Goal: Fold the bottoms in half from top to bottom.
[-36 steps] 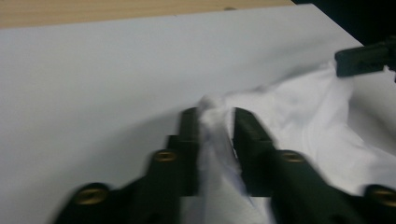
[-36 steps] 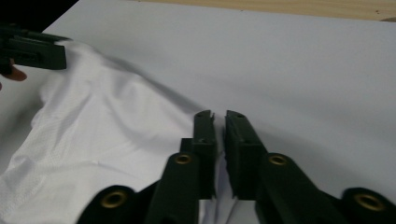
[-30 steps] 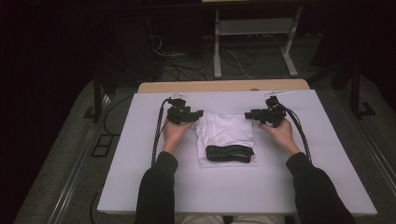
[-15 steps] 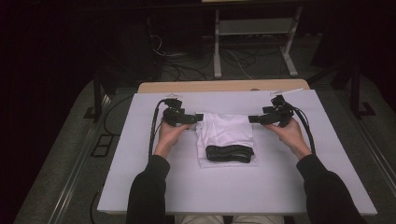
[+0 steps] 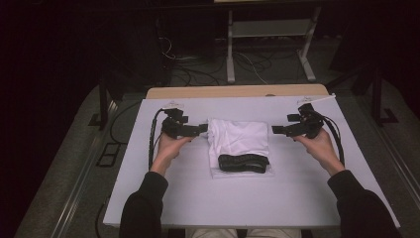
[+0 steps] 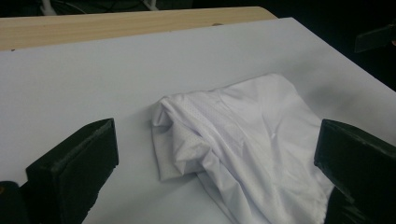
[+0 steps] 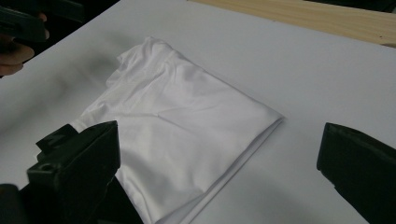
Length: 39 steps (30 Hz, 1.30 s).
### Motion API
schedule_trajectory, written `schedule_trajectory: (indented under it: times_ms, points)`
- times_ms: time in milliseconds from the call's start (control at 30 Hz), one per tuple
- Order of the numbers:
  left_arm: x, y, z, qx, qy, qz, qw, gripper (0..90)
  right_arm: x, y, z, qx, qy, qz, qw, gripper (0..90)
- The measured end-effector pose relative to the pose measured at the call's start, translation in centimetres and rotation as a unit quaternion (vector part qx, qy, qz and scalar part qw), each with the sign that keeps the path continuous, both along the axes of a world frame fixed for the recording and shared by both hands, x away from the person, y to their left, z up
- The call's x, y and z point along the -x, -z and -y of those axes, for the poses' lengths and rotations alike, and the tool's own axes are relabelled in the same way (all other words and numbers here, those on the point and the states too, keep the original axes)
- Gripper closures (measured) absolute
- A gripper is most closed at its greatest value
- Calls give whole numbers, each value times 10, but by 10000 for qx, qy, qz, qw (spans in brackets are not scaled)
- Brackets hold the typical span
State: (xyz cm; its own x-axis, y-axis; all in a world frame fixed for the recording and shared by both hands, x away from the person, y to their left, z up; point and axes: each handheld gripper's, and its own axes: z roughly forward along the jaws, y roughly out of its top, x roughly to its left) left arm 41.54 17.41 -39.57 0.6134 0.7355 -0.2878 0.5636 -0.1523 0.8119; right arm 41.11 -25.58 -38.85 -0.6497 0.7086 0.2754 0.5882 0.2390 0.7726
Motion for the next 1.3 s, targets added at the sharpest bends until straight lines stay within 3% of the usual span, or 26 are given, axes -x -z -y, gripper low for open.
schedule_trajectory:
  times_ms: [667,867,1300]
  points:
    - [43,5,-25,205,6,150,9997,0,47,8,28,163,84,45,9998,0]
    - [60,11,-32,43,36,243,9997,0,66,19,42,163,142,62,9997,0]
    - [88,22,-55,17,-45,384,9993,0,95,33,69,211,403,59,9989,0]
